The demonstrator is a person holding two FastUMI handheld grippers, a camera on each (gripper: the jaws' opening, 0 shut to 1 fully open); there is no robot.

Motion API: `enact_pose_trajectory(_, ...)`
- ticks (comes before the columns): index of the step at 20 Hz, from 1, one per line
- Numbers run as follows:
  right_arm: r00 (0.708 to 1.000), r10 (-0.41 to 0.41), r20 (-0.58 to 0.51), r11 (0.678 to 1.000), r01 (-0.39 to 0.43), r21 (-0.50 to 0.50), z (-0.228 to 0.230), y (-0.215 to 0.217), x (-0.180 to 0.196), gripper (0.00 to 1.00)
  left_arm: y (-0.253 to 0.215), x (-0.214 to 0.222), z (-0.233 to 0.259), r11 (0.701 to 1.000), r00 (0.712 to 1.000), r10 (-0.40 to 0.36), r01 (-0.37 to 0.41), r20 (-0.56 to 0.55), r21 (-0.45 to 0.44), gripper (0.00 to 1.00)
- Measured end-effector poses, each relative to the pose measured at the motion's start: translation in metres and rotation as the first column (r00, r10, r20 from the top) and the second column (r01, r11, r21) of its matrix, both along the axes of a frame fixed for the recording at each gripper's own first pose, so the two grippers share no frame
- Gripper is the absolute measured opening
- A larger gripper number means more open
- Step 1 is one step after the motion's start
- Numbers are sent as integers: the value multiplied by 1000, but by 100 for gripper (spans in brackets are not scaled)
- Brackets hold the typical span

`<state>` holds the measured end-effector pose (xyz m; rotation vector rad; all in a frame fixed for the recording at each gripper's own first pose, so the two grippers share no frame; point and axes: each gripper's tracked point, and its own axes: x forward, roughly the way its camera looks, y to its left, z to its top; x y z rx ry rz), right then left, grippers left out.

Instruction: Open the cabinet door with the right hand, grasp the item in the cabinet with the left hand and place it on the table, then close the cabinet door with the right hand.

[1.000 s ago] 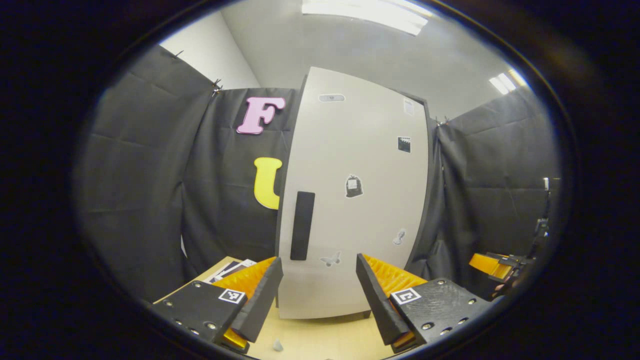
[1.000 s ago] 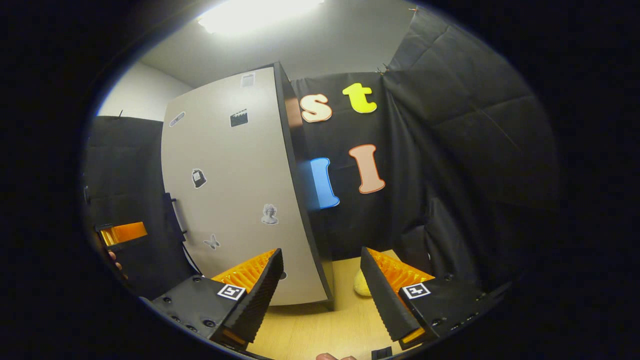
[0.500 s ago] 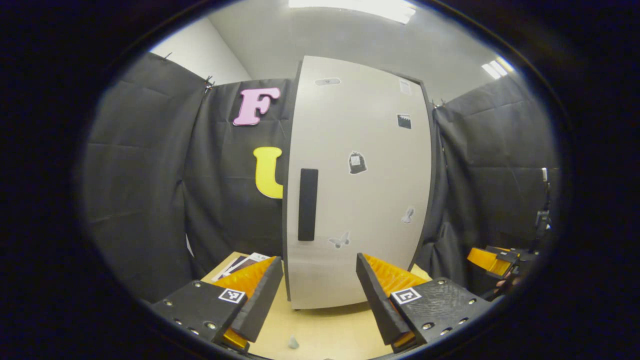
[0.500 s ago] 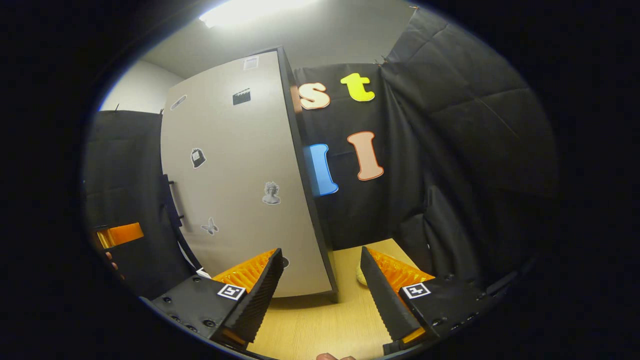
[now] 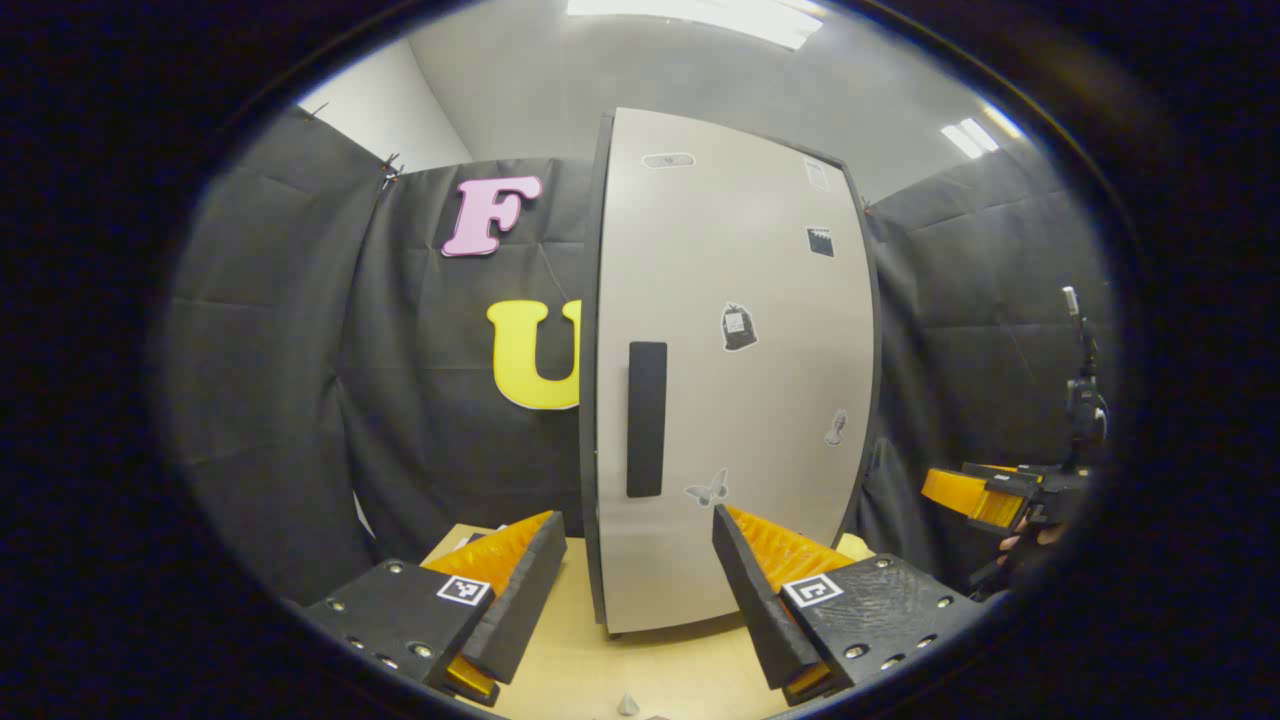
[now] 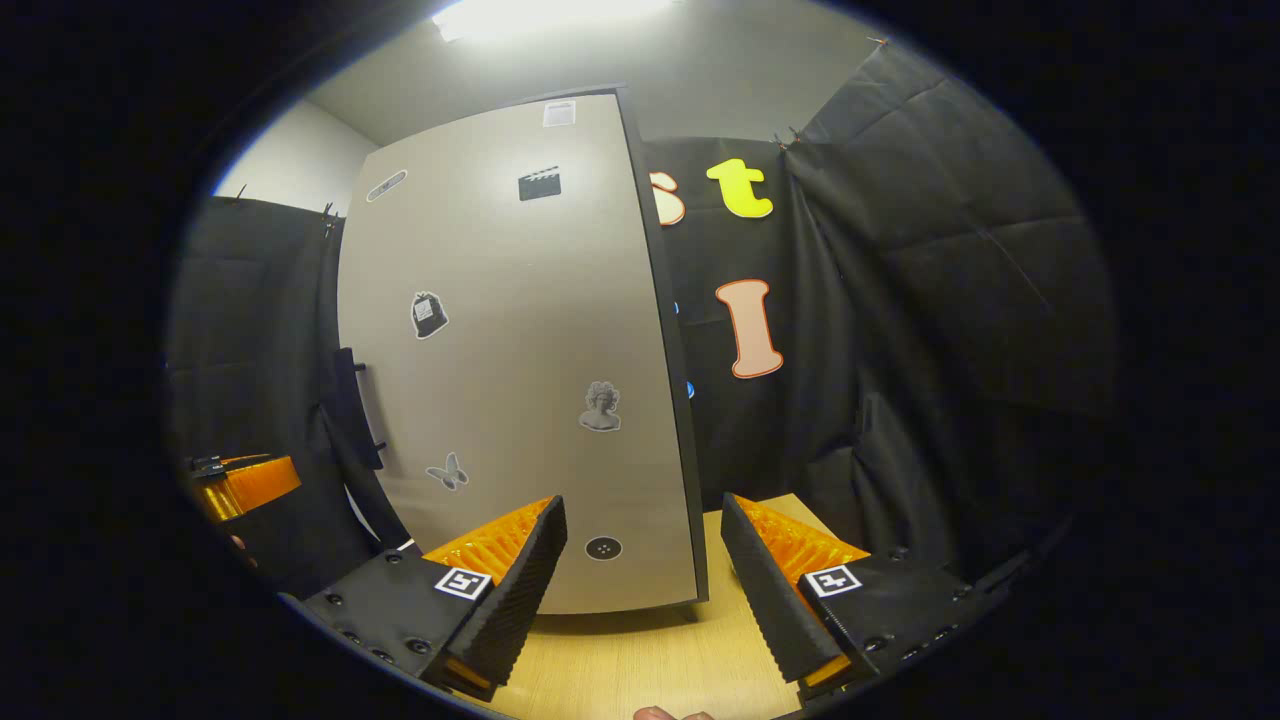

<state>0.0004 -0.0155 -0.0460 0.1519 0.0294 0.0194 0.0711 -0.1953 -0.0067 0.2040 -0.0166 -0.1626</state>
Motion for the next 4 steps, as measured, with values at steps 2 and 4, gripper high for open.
enact_pose_trajectory(2, 1000, -24, 1, 1000, 24, -12, 4, 2, 1, 92, 12, 4, 2, 1000, 1000, -13, 13, 7, 0, 90)
enact_pose_trajectory(4, 999, -40, 14, 999, 40, -9, 9, 5, -1, 92, 23, 7, -1, 999, 1000, -30, 30, 1, -12, 90)
